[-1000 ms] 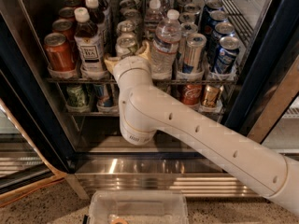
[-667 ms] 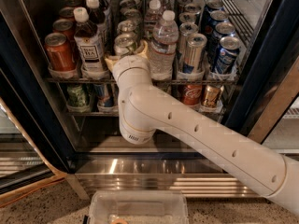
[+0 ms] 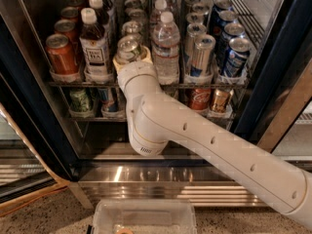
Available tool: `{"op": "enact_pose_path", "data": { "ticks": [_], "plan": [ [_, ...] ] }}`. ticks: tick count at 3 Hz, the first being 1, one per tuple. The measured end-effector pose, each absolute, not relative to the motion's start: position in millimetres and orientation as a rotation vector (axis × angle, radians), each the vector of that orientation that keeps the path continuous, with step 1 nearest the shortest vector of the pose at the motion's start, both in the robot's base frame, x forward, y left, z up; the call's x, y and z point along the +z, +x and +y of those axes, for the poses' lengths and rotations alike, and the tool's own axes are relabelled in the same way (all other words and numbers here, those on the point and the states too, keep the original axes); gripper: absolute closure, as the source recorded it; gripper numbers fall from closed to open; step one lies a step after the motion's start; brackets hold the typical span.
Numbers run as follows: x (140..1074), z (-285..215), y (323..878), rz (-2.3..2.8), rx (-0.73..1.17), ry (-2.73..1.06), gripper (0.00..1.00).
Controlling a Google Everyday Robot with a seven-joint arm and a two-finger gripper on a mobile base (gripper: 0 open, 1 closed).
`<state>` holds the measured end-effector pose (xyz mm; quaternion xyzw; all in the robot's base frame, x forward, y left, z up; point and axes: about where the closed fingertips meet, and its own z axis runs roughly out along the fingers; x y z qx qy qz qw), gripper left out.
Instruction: Pick 7up can from top shelf of fridge
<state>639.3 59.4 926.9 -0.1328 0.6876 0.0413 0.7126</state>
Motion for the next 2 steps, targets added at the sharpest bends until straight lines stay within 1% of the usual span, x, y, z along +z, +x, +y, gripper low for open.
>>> {"op": "enact_pose_path", "data": {
  "ticks": [1,2],
  "plan": [
    [926.0,62.2,638.6,1.527,0.123,-0.293,1.0],
    [929.0,61.2,637.5,1.524,0.136,-0.296,1.0]
  ]
}}
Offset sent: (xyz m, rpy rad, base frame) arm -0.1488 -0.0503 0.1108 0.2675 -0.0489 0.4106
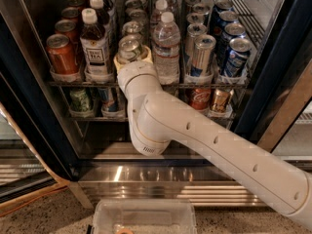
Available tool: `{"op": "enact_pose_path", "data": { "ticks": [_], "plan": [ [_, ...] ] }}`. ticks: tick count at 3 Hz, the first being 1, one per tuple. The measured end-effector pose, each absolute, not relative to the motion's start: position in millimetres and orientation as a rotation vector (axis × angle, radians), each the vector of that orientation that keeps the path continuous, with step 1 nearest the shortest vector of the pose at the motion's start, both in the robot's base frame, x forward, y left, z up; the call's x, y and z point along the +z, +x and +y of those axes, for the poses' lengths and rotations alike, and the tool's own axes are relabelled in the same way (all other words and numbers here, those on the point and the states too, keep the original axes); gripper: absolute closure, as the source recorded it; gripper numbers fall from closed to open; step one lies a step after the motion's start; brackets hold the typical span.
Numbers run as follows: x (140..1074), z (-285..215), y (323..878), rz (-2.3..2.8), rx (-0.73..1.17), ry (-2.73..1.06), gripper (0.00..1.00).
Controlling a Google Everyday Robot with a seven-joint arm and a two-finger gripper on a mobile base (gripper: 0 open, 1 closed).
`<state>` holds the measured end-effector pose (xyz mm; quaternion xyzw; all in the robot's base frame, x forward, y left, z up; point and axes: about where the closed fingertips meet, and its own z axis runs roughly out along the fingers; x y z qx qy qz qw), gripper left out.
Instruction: Pick 7up can from top shelf of fridge
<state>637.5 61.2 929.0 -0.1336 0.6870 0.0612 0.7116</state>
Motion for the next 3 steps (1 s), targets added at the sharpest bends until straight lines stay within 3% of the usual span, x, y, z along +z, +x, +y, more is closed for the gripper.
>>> {"op": "enact_pose_path", "data": {
  "ticks": [3],
  "plan": [
    [948.8,77.2,621.2,1.482,0.142,-0.373,1.0]
  ]
}}
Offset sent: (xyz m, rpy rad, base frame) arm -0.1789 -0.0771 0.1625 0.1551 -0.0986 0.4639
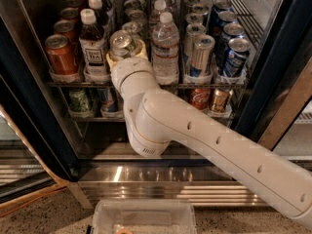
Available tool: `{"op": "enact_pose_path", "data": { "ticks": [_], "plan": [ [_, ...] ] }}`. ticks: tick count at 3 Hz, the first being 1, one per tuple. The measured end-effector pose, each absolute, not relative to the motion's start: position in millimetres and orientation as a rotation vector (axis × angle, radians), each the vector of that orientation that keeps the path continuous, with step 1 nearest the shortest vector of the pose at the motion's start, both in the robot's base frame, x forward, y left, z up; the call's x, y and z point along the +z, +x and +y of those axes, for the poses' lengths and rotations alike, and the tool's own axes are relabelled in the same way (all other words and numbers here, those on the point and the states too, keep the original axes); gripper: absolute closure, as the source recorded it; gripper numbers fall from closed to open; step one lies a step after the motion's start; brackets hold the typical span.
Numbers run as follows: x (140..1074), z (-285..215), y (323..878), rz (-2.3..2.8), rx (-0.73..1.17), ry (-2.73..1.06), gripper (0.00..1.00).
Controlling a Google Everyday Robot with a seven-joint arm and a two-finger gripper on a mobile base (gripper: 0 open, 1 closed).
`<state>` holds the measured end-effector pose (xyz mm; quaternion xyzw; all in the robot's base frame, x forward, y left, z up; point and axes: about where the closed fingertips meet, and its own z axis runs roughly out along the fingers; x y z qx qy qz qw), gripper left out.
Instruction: Pick 7up can from top shelf of fridge
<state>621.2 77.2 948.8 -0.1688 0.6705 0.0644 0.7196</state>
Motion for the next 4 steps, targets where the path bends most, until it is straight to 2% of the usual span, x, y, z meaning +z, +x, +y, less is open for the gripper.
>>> {"op": "enact_pose_path", "data": {
  "ticks": [2,3,4],
  "plan": [
    [958.8,70.8,615.3,1.468,0.155,-0.38,1.0],
    [983.0,54.1,593.4,1.433,0.174,-0.389,1.0],
    [1051.3,70.6,515.0,1.299,0.271,-0.508,1.0]
  ]
}}
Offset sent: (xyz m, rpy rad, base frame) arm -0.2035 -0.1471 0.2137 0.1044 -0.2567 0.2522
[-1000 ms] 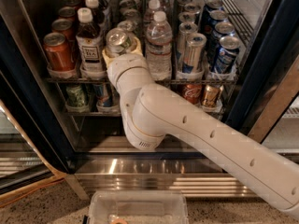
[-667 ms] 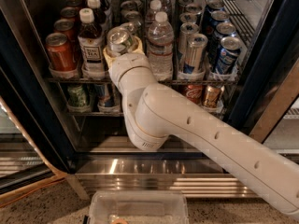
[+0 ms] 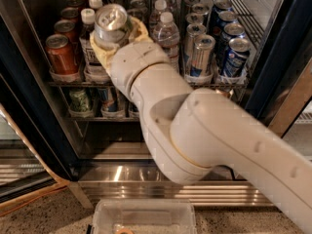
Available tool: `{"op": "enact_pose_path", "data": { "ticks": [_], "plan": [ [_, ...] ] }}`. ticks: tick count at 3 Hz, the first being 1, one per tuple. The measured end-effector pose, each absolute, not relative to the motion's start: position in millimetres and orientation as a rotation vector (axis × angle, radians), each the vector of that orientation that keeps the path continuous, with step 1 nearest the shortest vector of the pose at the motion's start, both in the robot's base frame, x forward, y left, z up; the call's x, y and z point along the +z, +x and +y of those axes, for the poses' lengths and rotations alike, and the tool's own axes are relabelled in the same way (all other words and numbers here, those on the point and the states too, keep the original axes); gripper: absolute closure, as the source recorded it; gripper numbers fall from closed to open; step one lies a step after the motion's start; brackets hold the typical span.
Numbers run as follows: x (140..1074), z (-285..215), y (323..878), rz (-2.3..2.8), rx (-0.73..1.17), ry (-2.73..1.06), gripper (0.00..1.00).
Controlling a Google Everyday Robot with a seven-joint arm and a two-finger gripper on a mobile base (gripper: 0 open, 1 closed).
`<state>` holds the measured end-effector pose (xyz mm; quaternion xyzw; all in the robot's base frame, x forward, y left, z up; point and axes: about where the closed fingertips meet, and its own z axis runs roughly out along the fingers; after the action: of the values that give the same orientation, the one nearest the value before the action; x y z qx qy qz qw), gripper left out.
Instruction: Pick 7up can from top shelf of fridge
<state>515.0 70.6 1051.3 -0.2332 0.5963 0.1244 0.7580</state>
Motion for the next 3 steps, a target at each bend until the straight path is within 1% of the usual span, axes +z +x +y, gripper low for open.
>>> {"op": "enact_pose_path", "data": {
  "ticks": [1,2,3],
  "plan": [
    [1124.9,61.4,448.9,1.136,0.297,-0.584,1.0],
    [1154.7,50.0,421.9,1.053,0.204,-0.665,1.0],
    [1162.8,64.5,410.4,1.005,0.196,-0.72,1.0]
  ]
}}
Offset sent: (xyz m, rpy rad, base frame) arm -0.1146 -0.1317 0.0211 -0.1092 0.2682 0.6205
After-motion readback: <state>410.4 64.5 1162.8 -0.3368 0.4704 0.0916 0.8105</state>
